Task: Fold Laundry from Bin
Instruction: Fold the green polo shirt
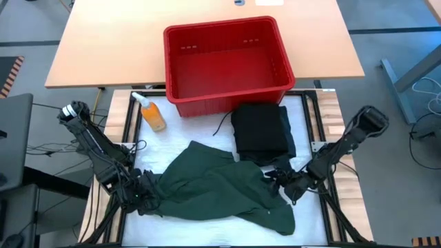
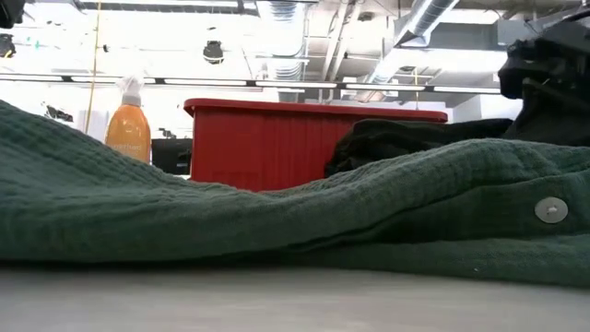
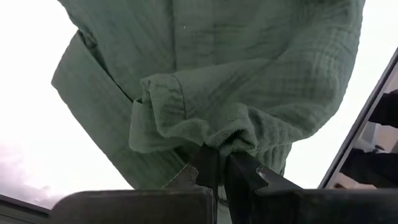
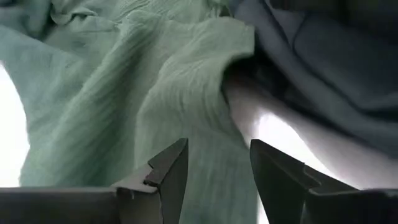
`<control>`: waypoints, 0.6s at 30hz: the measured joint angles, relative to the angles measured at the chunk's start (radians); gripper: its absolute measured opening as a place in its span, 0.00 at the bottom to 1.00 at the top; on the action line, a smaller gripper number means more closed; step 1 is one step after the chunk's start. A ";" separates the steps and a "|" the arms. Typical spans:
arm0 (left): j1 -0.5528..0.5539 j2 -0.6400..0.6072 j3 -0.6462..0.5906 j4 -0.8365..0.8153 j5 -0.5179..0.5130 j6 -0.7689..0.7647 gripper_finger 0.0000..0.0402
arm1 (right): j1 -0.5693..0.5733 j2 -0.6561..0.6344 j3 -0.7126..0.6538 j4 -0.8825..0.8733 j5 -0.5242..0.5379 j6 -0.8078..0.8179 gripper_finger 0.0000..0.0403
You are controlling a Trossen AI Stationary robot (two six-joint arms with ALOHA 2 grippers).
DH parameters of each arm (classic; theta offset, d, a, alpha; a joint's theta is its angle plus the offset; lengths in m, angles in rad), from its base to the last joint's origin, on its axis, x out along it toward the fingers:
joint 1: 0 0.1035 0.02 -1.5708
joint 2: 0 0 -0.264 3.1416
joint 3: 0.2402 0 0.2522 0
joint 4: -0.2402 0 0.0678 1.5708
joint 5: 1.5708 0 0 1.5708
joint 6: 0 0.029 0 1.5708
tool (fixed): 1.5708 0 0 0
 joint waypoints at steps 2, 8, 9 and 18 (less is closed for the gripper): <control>0.004 0.000 0.000 0.000 -0.004 0.000 0.00 | -0.003 0.020 0.000 0.030 0.031 -0.076 0.50; 0.005 0.000 0.000 0.001 -0.006 -0.011 0.00 | -0.054 0.147 0.000 0.201 0.010 -0.276 0.50; 0.005 0.000 0.000 0.002 -0.007 -0.017 0.00 | -0.070 0.176 0.001 0.229 -0.015 -0.277 0.50; -0.004 0.000 0.012 0.045 -0.049 -0.018 0.00 | -0.093 0.256 0.000 0.481 -0.075 -0.377 0.06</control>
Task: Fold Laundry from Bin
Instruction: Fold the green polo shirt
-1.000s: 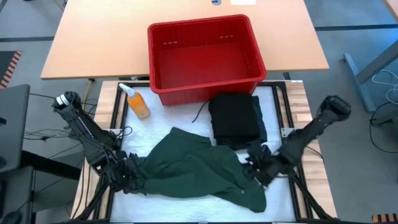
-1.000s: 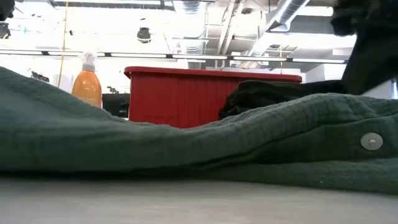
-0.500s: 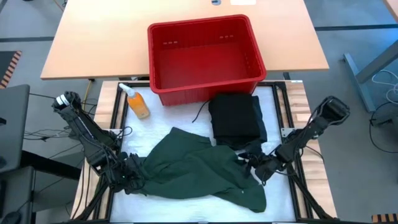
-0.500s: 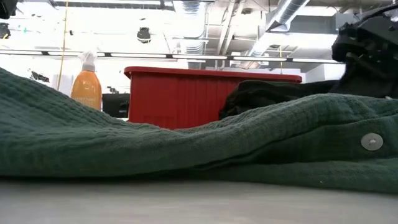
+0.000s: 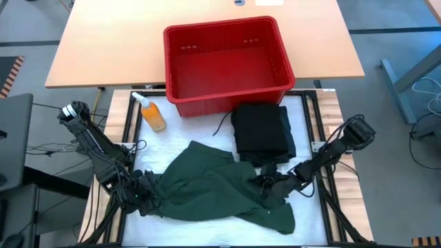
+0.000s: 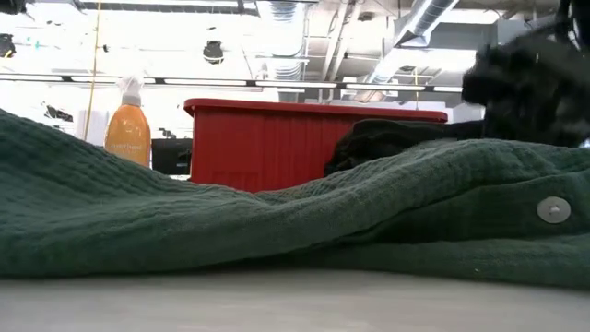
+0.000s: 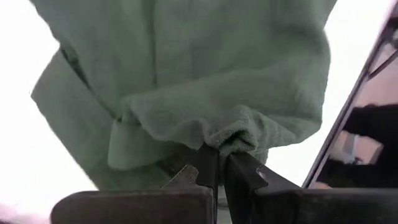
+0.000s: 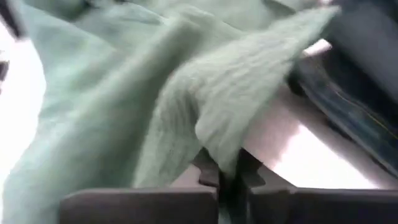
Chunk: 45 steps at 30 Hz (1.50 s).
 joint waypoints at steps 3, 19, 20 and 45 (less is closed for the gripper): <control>-0.007 -0.008 0.027 -0.004 -0.081 0.006 0.00 | 0.019 -0.092 0.000 -0.016 -0.006 -0.025 0.07; 0.007 -0.286 0.244 -0.020 -0.638 0.386 0.00 | 0.092 -0.819 0.190 -0.910 -0.127 -0.024 0.07; 0.007 -0.299 0.250 -0.020 -0.661 0.407 0.00 | 0.095 -0.834 0.199 -0.972 -0.131 0.019 0.08; 0.007 -0.115 0.152 -0.032 -0.174 0.171 0.00 | 0.421 -0.294 0.173 -0.623 -0.479 0.636 0.10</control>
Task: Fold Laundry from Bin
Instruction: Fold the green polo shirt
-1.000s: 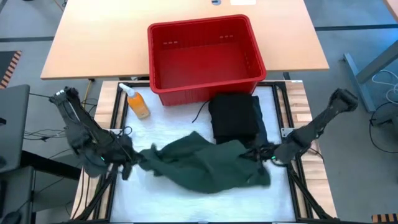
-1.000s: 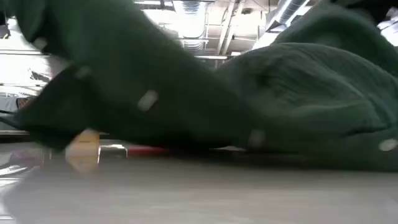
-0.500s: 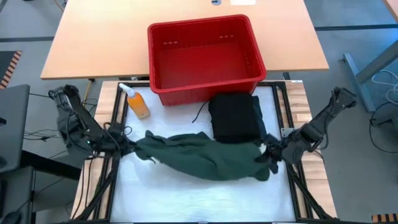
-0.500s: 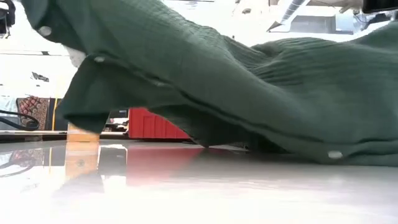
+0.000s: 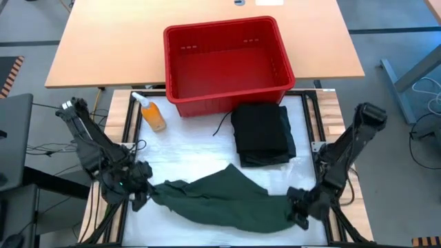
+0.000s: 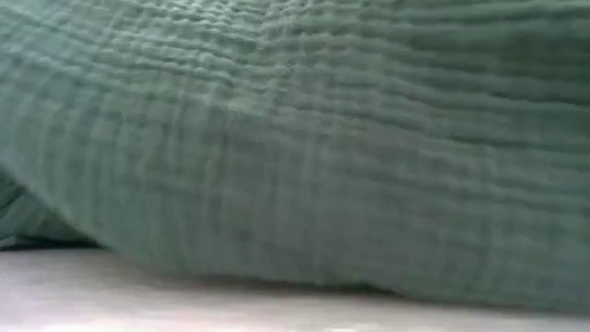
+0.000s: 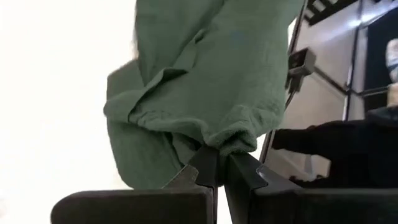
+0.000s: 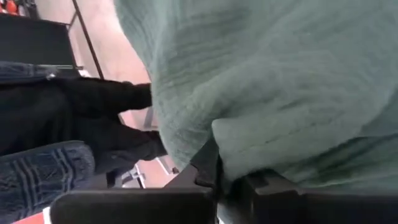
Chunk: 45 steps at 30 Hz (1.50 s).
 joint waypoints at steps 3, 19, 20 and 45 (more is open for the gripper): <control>0.000 0.047 0.000 0.010 0.014 0.000 0.00 | 0.027 0.091 0.000 0.069 0.007 0.039 0.13; 0.000 0.106 0.000 0.031 0.082 -0.031 0.00 | 0.083 0.323 0.000 0.395 -0.001 0.060 0.40; 0.000 0.106 0.000 0.030 0.085 -0.031 0.00 | 0.086 0.321 0.000 0.396 -0.001 0.059 0.39; 0.000 0.048 0.000 0.033 -0.051 0.000 0.00 | 0.101 -0.020 0.000 0.321 -0.019 -0.008 0.06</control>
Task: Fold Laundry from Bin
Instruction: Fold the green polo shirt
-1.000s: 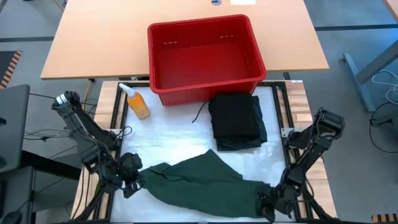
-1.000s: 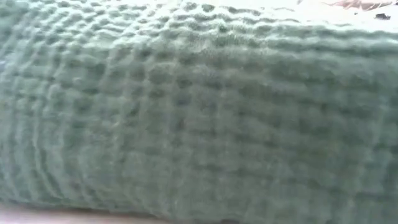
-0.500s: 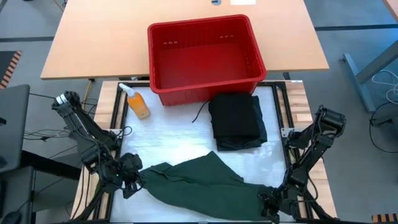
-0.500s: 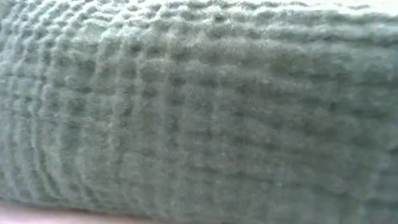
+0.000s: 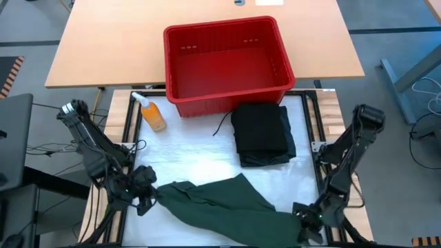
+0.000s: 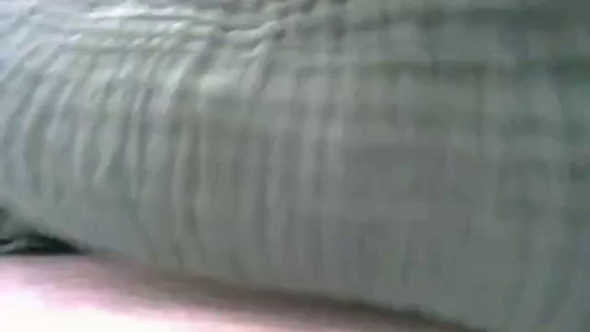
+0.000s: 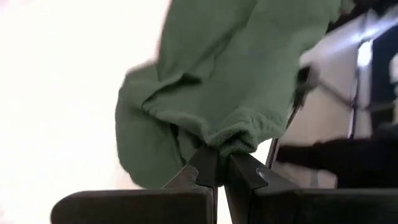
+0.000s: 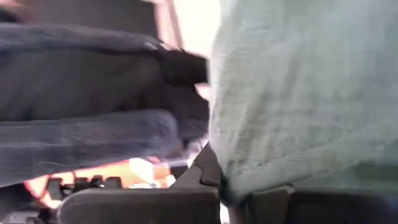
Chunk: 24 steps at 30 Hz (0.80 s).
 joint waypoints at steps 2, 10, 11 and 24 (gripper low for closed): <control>0.000 -0.033 0.000 0.033 -0.062 0.029 0.00 | -0.001 -0.063 0.009 -0.013 0.064 -0.064 0.07; 0.000 -0.210 0.000 0.370 -0.292 0.405 0.00 | -0.022 -0.312 0.072 -0.041 0.277 -0.523 0.05; 0.000 -0.235 0.000 0.430 -0.306 0.476 0.00 | -0.027 -0.342 0.083 -0.041 0.297 -0.590 0.05; -0.082 -0.441 0.001 0.588 -0.389 0.814 0.00 | 0.000 -0.594 0.245 -0.859 0.480 -0.361 0.05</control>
